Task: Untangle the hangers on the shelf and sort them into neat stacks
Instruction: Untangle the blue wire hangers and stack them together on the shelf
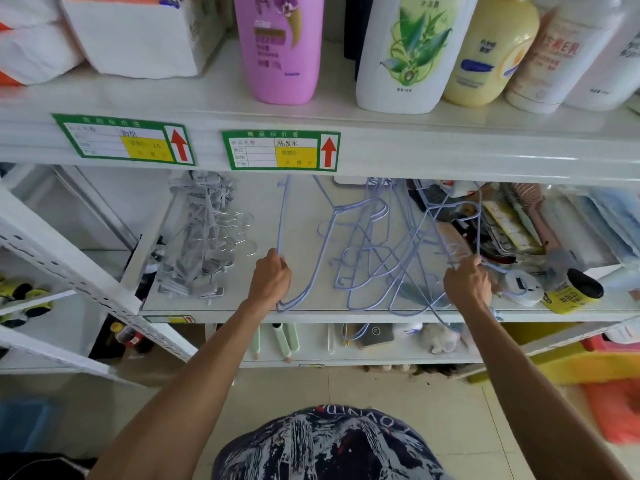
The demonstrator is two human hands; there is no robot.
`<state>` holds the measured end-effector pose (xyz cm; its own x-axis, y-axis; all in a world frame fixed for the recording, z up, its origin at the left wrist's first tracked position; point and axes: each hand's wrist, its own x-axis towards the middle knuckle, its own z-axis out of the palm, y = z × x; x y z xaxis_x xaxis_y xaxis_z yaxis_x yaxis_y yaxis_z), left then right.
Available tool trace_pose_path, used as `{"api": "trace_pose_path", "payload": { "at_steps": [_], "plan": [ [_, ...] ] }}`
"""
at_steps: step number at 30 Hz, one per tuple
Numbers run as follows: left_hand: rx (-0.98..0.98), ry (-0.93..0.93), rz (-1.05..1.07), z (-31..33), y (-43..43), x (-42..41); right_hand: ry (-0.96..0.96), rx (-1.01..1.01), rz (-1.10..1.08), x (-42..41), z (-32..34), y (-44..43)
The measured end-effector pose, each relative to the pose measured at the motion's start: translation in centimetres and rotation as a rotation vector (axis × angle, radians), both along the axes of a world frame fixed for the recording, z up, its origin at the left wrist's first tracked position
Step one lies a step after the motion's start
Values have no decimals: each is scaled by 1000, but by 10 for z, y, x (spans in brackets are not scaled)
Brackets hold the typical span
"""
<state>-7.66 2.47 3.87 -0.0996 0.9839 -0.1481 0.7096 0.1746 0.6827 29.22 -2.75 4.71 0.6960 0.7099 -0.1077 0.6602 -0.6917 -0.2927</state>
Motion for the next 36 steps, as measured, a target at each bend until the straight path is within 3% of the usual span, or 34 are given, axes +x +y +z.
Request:
{"api": "trace_pose_path", "payload": {
  "at_steps": [4,7,20,24,31,36],
  "plan": [
    [-19,43,-25,-1,0,10,84,-29,52,12,5,6],
    [-26,37,-15,-3,1,14,144,67,119,10,11,7],
    [36,-125,77,-1,-3,10,24,301,59,-26,37,6],
    [18,-148,84,-4,-6,9,113,320,116,-42,48,14],
    [9,-166,94,-12,-14,7,268,158,108,-45,45,32],
    [10,-180,117,-13,-17,11,256,56,183,-47,18,29]
  ]
}}
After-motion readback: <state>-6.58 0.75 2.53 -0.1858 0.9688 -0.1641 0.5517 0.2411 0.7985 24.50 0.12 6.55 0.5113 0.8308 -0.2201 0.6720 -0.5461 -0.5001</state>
